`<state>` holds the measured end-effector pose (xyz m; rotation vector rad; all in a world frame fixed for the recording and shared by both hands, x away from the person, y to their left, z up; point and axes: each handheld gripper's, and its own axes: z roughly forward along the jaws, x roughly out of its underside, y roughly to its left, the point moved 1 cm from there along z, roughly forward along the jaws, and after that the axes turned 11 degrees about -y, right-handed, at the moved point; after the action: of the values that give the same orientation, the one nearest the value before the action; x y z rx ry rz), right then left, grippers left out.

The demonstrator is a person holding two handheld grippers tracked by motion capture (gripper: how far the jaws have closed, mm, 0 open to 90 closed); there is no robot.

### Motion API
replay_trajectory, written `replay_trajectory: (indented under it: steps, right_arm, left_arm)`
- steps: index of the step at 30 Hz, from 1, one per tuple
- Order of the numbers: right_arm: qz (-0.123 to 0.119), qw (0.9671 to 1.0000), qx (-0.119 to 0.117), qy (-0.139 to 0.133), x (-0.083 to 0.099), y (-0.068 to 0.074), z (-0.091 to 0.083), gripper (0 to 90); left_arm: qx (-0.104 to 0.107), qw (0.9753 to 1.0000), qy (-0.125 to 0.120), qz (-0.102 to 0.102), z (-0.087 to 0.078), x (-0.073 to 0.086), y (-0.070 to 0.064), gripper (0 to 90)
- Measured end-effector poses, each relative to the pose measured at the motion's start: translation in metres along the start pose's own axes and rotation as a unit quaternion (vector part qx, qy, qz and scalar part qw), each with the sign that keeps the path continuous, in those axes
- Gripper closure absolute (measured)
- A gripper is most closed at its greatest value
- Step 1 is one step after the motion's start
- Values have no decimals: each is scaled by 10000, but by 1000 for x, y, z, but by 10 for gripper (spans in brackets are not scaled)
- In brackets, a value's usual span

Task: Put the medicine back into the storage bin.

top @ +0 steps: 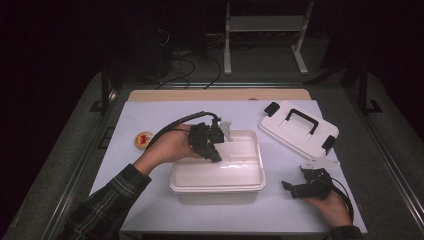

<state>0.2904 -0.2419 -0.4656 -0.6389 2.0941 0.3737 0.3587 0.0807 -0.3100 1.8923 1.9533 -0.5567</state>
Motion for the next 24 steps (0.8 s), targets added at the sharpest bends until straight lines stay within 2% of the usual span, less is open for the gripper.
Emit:
replay_trajectory:
  steps: [6,12,17,24]
  right_arm:
    - [-4,10000,0,0,0,0,0,92]
    - [-6,10000,-9,-5,0,0,0,92]
    - [-9,10000,-7,-6,0,0,0,92]
    - [-13,10000,-6,-8,0,0,0,92]
  left_arm:
    - [-60,9999,-88,-15,-10,-3,-1,888]
    - [-139,9992,-360,-81,-34,-3,-3,888]
    - [-247,9990,-339,-160,-49,2,-5,888]
    - [-390,9983,-273,-338,-67,20,-4,888]
